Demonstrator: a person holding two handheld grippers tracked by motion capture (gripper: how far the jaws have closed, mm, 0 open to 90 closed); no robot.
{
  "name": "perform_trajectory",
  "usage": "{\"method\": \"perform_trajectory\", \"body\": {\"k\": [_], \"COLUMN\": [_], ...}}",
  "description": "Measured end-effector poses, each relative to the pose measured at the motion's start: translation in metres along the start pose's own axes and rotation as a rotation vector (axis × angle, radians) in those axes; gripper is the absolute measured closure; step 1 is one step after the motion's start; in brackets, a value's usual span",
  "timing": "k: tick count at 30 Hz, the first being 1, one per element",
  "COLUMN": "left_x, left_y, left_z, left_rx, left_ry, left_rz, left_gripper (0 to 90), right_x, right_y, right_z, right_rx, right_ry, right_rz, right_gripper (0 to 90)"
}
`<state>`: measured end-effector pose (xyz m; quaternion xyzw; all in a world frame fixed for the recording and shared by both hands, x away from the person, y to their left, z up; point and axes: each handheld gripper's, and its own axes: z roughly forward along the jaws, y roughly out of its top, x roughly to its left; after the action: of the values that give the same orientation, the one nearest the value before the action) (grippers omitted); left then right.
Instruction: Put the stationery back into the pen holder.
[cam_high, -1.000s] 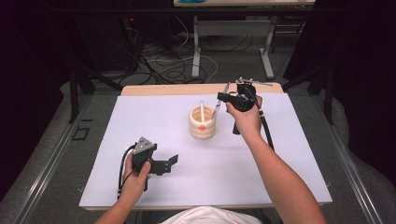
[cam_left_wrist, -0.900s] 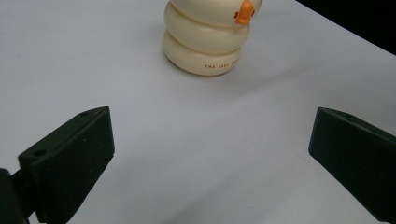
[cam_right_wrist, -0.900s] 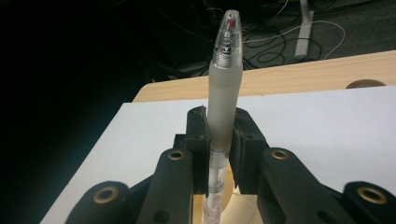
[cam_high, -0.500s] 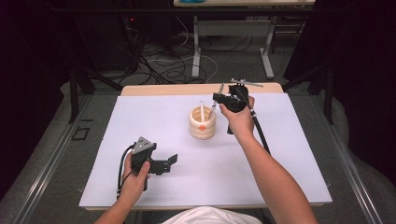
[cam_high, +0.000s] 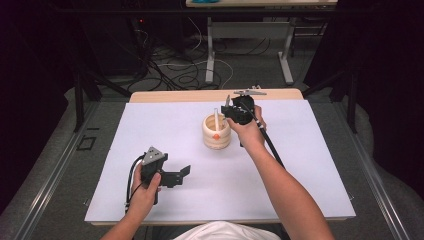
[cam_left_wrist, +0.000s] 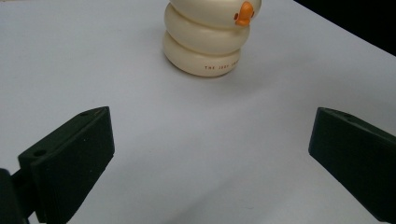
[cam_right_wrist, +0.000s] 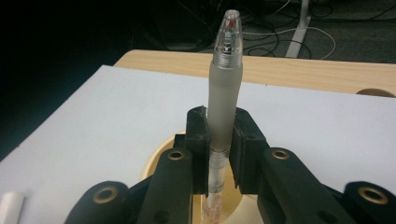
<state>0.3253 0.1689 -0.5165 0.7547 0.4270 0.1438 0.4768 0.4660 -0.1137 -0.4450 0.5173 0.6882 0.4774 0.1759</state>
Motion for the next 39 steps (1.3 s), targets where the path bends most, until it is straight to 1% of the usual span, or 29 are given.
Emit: {"method": "perform_trajectory", "body": {"k": [4,5,8,9,11,12,14,19,21,24,26,29,30,31,33,35,38,39], "left_x": [-0.001,-0.001,-0.001,-0.001,-0.001,-0.001,-0.001,-0.001,-0.001,0.001,0.001,0.002,0.002,0.002,0.002,0.002,0.003,0.004], "left_y": [0.0,0.0,-0.001,-0.001,-0.001,-0.001,-0.001,-0.001,-0.001,0.0,0.0,0.0,0.0,0.0,-0.001,-0.001,-0.001,0.0], "left_z": [0.0,0.001,0.001,0.001,0.001,0.001,0.001,0.001,0.001,0.001,0.0,0.0,0.0,0.0,0.0,0.0,0.0,-0.001], "left_rx": [0.007,0.004,0.005,0.005,0.006,0.005,0.003,0.003,0.004,0.005,0.008,0.008,0.008,0.008,0.006,0.005,0.006,0.006], "left_ry": [-0.002,-0.001,-0.002,-0.002,-0.001,-0.004,-0.003,-0.001,0.0,0.006,0.009,0.012,0.013,0.013,0.015,0.014,0.015,0.018], "left_rz": [-0.008,-0.004,-0.005,-0.004,-0.003,-0.009,-0.006,-0.008,-0.011,-0.007,-0.009,-0.009,-0.009,-0.009,-0.01,-0.016,-0.014,-0.008], "left_gripper": [0.2,0.2,0.2,0.2,0.2,0.2,0.2,0.2,0.2,0.2,0.2,0.2,0.2,0.2,0.2,0.2,0.2,0.2], "right_x": [0.001,0.001,0.002,0.003,0.002,0.002,0.003,0.004,0.004,0.002,0.002,0.0,-0.002,-0.002,-0.003,-0.004,-0.004,-0.004], "right_y": [-0.003,-0.003,-0.004,-0.005,-0.005,-0.005,-0.004,-0.003,-0.004,-0.005,-0.007,-0.01,-0.011,-0.012,-0.014,-0.015,-0.018,-0.019], "right_z": [0.003,0.003,0.005,0.005,0.006,0.005,0.003,-0.002,-0.005,-0.01,-0.014,-0.019,-0.02,-0.021,-0.023,-0.026,-0.03,-0.032], "right_rx": [0.026,0.034,0.052,0.056,0.057,0.052,0.042,0.023,0.014,0.002,0.003,-0.002,-0.005,-0.006,0.015,0.021,0.024,0.027], "right_ry": [-0.001,-0.002,-0.003,-0.002,0.005,0.007,0.015,0.042,0.05,0.057,0.065,0.076,0.075,0.081,0.1,0.104,0.123,0.125], "right_rz": [-0.03,-0.037,-0.045,-0.049,-0.07,-0.074,-0.084,-0.108,-0.118,-0.144,-0.153,-0.169,-0.187,-0.181,-0.168,-0.176,-0.176,-0.175], "right_gripper": [79.4,79.3,78.9,77.4,71.0,69.1,66.3,52.7,49.5,43.8,42.8,38.5,36.2,34.4,33.8,31.6,29.3,27.4]}}
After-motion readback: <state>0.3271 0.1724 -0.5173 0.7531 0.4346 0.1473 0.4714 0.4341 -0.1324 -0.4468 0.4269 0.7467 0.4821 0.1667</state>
